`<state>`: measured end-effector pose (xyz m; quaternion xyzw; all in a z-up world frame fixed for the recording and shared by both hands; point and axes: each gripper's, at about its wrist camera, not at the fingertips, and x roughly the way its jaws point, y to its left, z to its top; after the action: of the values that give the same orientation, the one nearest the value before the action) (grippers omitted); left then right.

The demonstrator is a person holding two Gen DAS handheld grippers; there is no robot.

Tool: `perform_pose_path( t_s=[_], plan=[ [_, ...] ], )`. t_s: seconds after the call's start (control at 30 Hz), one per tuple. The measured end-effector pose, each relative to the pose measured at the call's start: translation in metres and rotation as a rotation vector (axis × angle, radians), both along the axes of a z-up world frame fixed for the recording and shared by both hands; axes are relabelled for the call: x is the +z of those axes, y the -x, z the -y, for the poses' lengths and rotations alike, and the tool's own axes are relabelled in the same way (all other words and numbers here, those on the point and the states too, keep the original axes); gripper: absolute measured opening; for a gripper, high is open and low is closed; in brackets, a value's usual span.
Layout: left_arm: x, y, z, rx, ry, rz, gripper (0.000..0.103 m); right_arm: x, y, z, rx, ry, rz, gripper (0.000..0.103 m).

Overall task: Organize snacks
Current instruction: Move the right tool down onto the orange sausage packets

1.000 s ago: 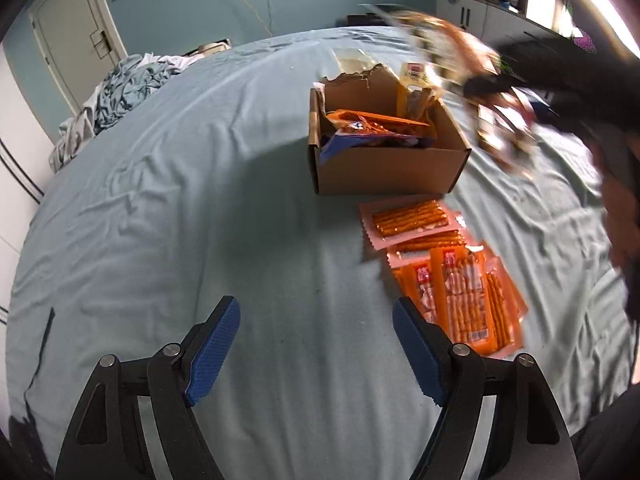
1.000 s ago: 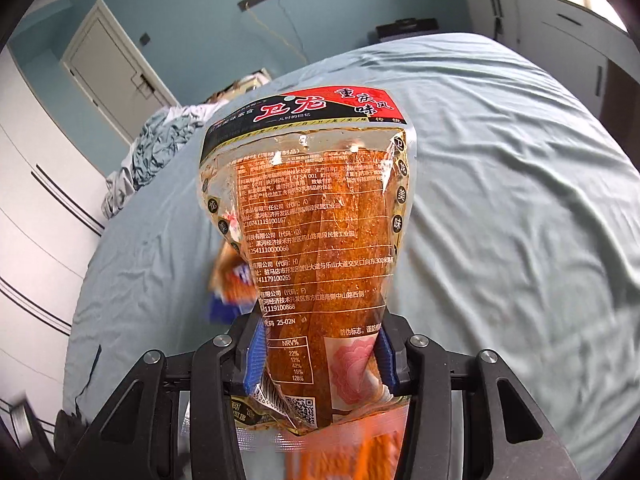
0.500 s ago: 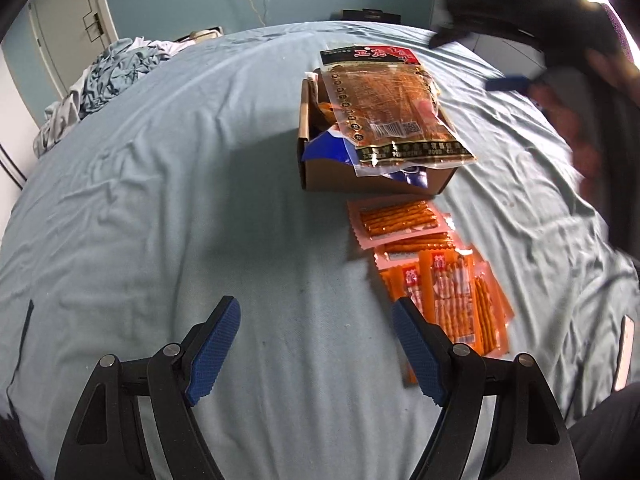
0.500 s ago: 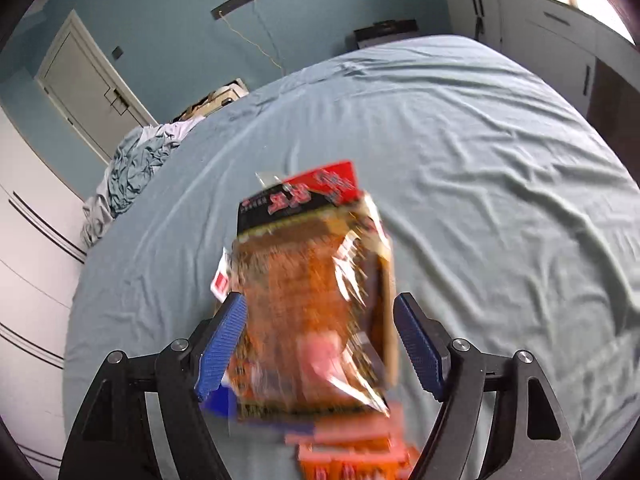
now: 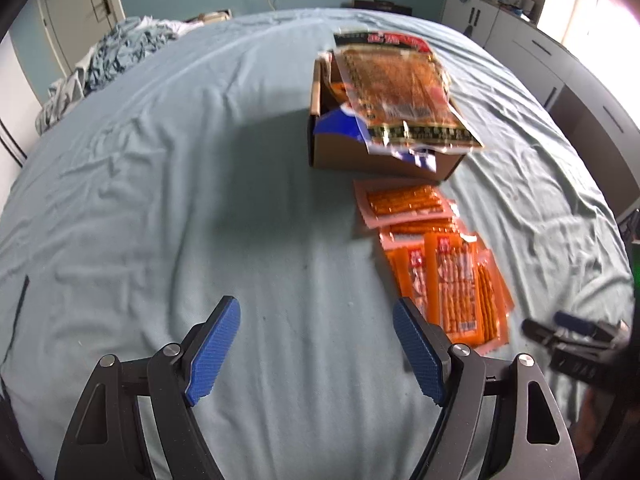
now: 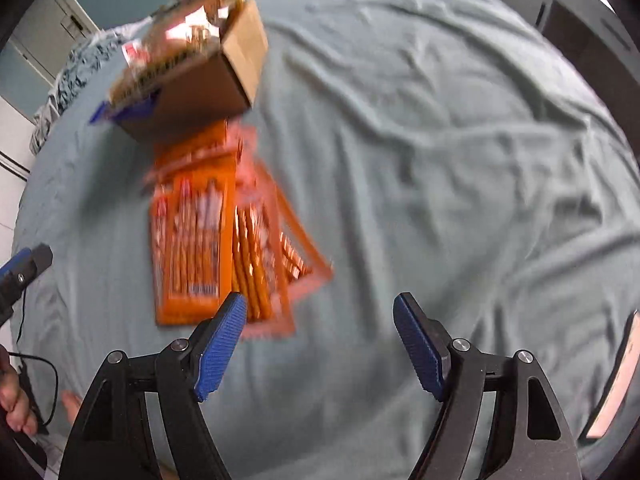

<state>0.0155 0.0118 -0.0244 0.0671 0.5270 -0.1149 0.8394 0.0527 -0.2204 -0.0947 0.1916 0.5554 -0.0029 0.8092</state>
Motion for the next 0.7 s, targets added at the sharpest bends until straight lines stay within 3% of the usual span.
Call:
perform_pose_path(
  t_s=[0.13,0.33,0.47,0.7],
  plan=[
    [-0.002,-0.001,0.004,-0.002,-0.038,0.015,0.079,0.001,-0.017,-0.017,0.040,-0.053,0.059,0.075],
    [-0.004,-0.004,-0.004,0.026,-0.024,0.007,0.079,0.002,-0.034,-0.064,0.146,0.024,0.147,0.075],
    [-0.008,-0.008,-0.003,0.035,-0.022,-0.008,0.079,-0.020,-0.049,-0.079,0.162,0.060,0.128,0.075],
    [-0.014,-0.007,0.006,0.007,-0.053,-0.010,0.079,-0.024,-0.061,-0.098,0.189,0.196,0.179,0.079]
  ],
)
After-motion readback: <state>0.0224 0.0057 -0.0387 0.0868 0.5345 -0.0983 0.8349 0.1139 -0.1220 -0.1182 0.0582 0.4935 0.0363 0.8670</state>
